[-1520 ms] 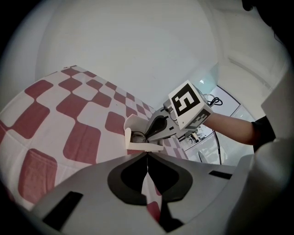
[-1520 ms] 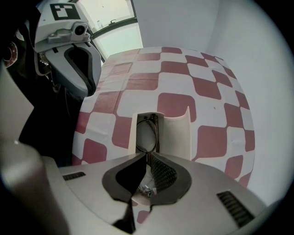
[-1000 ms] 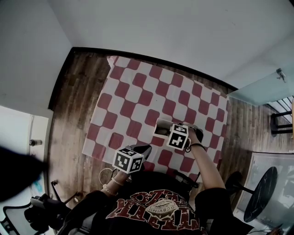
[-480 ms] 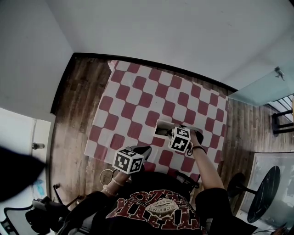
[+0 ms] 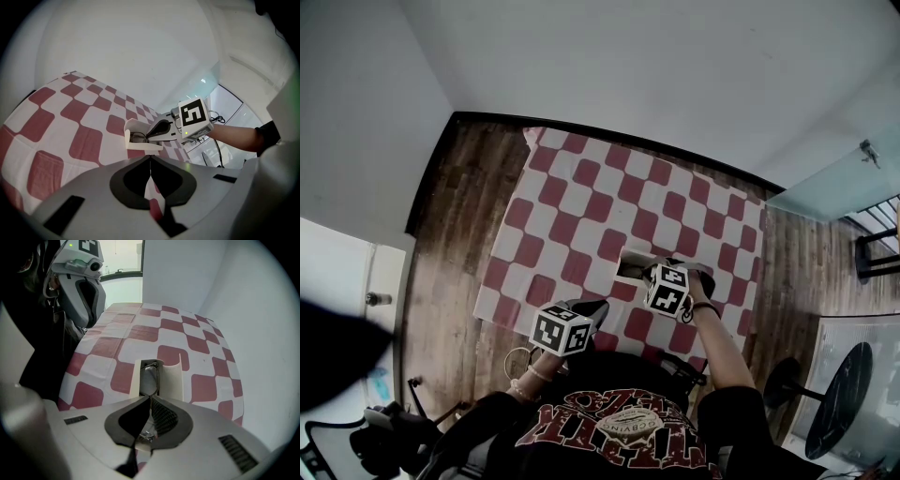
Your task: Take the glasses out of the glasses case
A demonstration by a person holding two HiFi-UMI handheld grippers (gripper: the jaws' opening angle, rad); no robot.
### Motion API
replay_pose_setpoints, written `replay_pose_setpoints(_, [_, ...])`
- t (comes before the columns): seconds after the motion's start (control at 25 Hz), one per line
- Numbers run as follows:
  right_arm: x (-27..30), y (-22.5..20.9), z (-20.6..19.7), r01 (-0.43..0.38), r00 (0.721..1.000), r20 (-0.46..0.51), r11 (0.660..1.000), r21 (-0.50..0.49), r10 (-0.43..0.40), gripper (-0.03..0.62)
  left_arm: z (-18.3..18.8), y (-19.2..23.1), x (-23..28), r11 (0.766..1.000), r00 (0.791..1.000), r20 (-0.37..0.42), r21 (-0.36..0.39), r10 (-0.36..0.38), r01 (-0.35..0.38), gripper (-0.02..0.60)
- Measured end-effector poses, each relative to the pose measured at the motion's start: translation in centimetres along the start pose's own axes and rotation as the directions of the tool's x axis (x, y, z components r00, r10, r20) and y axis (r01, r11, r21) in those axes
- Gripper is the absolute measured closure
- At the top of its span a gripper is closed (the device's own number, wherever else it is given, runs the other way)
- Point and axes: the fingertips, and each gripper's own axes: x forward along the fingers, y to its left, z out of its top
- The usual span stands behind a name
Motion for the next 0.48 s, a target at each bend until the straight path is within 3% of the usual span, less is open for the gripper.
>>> replay_pose_setpoints(0.48, [-0.12, -0.22, 0.02, 0.016, 1.0, -0.001, 1.0, 0.019, -0.016, 0.565, 0.07, 0.16, -0.11, 1.0, 1.0, -0.004, -0.007, -0.003, 0.003, 0.572])
